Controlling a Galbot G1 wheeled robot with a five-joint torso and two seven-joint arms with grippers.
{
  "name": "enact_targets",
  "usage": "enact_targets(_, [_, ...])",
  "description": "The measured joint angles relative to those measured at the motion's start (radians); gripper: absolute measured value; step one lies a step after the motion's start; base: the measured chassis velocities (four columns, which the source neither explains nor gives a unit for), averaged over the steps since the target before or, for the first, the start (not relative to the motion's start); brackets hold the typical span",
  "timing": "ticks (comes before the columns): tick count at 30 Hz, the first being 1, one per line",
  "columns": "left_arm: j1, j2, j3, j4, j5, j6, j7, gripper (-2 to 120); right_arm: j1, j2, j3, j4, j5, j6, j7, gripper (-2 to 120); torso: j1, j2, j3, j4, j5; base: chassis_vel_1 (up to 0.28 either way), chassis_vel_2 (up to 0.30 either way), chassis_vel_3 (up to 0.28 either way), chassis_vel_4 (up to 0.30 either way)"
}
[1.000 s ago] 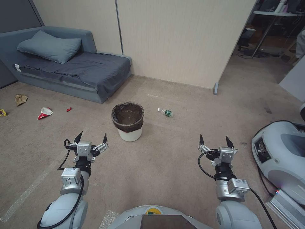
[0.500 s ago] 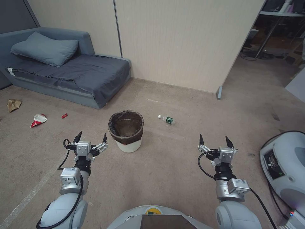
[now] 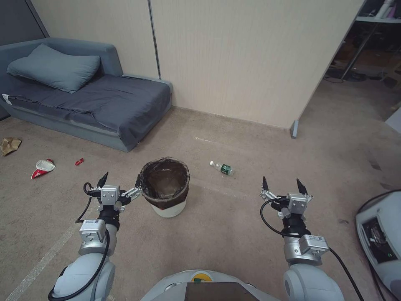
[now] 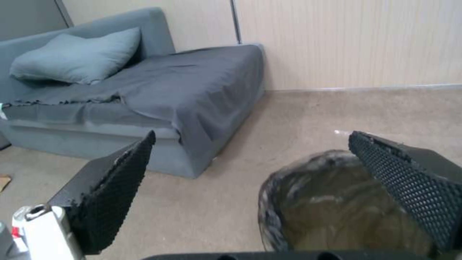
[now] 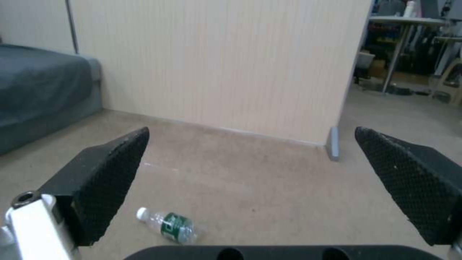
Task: Pick up the trash bin, then pick up the garbage from the floor and place it into the trash bin.
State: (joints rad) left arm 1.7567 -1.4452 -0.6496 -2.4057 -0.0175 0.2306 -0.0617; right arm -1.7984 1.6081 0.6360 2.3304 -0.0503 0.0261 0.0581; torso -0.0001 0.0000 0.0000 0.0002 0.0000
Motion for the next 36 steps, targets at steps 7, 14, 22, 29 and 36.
enact_targets(7, [-0.001,-0.001,0.002,0.003,0.0,0.0,0.0,100,0.0,0.0,0.0,0.0,0.0,0.0,0.0,100,0.0,0.0,0.0,-0.0004,0.0,-0.146,0.158,0.151,-0.154])
enact_targets(14, [-0.002,0.0,0.005,0.004,-0.022,0.022,-0.003,100,0.001,0.0,0.0,0.0,0.0,0.0,-0.001,100,0.0,0.0,0.0,-0.0001,0.0,-0.094,0.101,0.096,-0.075])
enact_targets(22, [-0.006,0.026,0.026,0.004,-0.048,0.126,-0.012,100,0.001,0.0,0.0,0.001,0.0,-0.001,-0.001,100,0.0,0.0,0.0,-0.0002,0.0,0.0,0.0,0.0,0.0])
enact_targets(29, [-0.067,0.102,0.031,0.033,-0.136,0.317,-0.02,100,0.001,0.0,-0.001,0.001,0.0,-0.009,0.009,100,0.0,0.0,0.0,-0.0003,0.0,0.0,0.0,0.0,0.0])
enact_targets(36, [-0.161,0.164,0.068,0.094,-0.206,0.405,-0.038,100,0.0,0.0,-0.002,0.002,0.001,-0.017,0.022,100,0.0,0.0,0.0,-0.0004,-0.0002,0.0,0.0,0.0,0.0])
